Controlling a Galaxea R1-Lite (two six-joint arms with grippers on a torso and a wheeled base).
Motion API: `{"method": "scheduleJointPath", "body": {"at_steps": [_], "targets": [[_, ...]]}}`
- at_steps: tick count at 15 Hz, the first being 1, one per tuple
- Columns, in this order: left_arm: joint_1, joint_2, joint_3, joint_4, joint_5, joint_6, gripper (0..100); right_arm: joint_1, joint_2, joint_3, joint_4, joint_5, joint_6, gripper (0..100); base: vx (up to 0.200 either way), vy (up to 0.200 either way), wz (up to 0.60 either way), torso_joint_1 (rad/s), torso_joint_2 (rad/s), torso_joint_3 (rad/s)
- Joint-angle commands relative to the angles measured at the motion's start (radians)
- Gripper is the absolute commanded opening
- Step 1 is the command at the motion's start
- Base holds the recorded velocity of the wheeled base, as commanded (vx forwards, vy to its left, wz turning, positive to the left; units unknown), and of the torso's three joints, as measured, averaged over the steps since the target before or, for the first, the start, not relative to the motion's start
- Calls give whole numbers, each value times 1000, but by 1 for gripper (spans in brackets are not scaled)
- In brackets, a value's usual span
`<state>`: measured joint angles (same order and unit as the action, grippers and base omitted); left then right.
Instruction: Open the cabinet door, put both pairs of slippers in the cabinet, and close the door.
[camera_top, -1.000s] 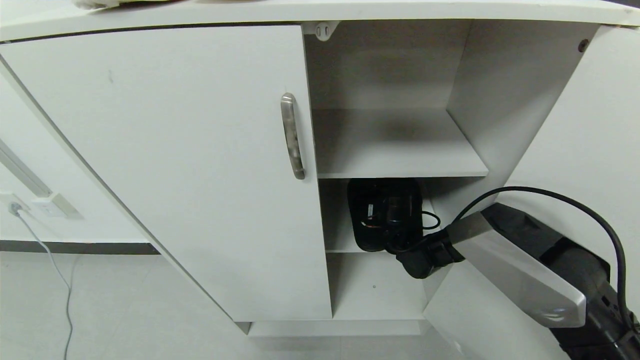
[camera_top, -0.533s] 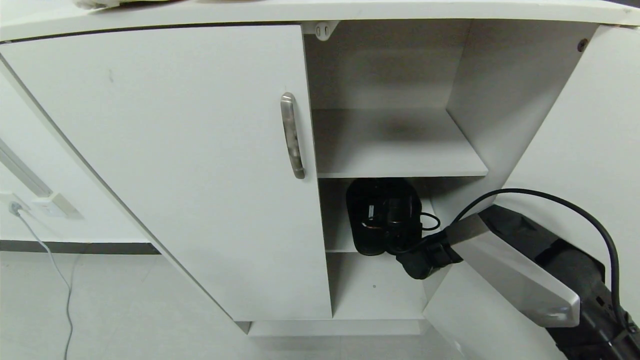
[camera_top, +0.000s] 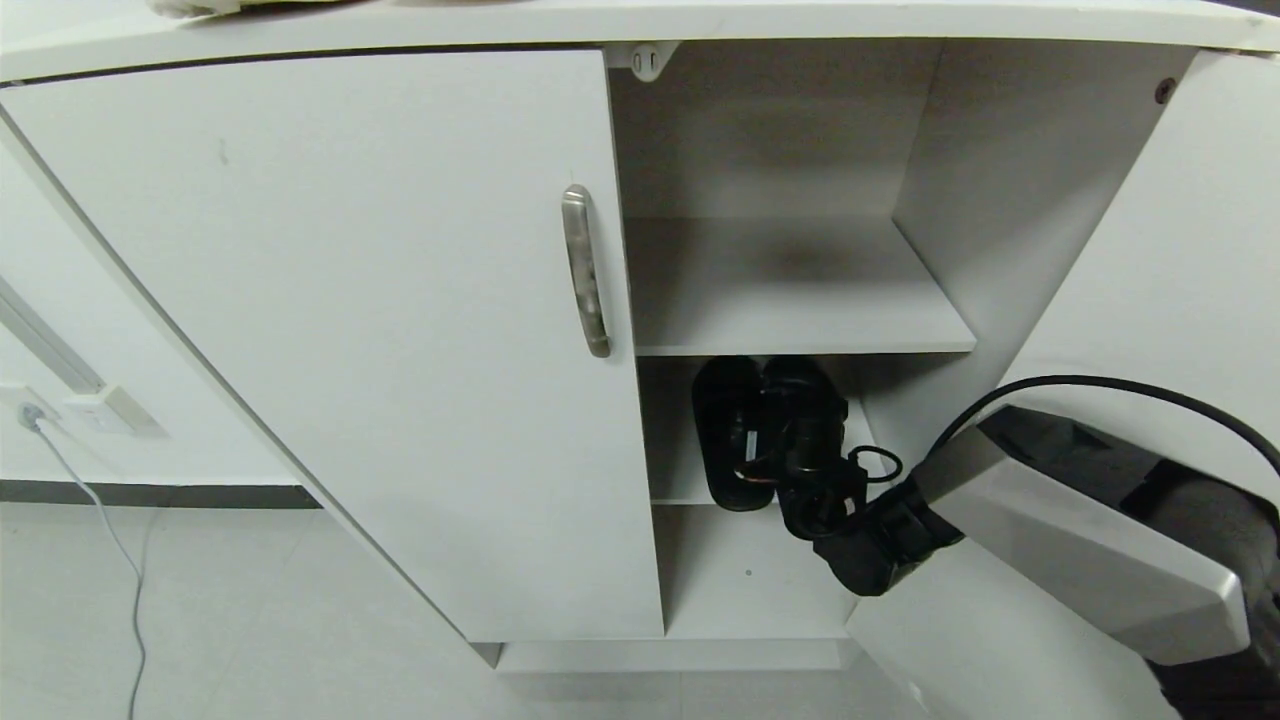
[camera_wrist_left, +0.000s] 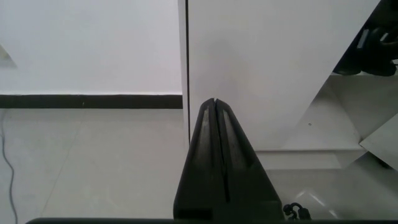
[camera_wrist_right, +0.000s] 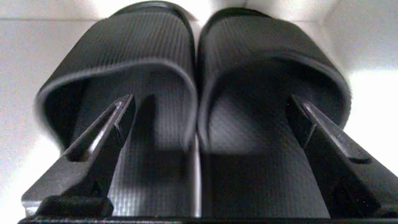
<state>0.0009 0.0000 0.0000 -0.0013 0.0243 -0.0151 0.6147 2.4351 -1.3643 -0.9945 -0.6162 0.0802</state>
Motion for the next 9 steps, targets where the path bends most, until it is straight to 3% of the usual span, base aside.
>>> {"method": "scheduleJointPath", "body": {"at_steps": [1,7,9], "targets": [[1,2,0,0,0,0,0,42,-125,163,-67,-2,0,100,0,0,0,0,0,0],[1,2,0,0,-1,1,0,172,-352,610,-220,-4,-8,100,0,0,0,0,0,0],[1,2,0,0,-1,1,0,204,-386,672,-239,-4,-7,100,0,0,0,0,0,0]]}}
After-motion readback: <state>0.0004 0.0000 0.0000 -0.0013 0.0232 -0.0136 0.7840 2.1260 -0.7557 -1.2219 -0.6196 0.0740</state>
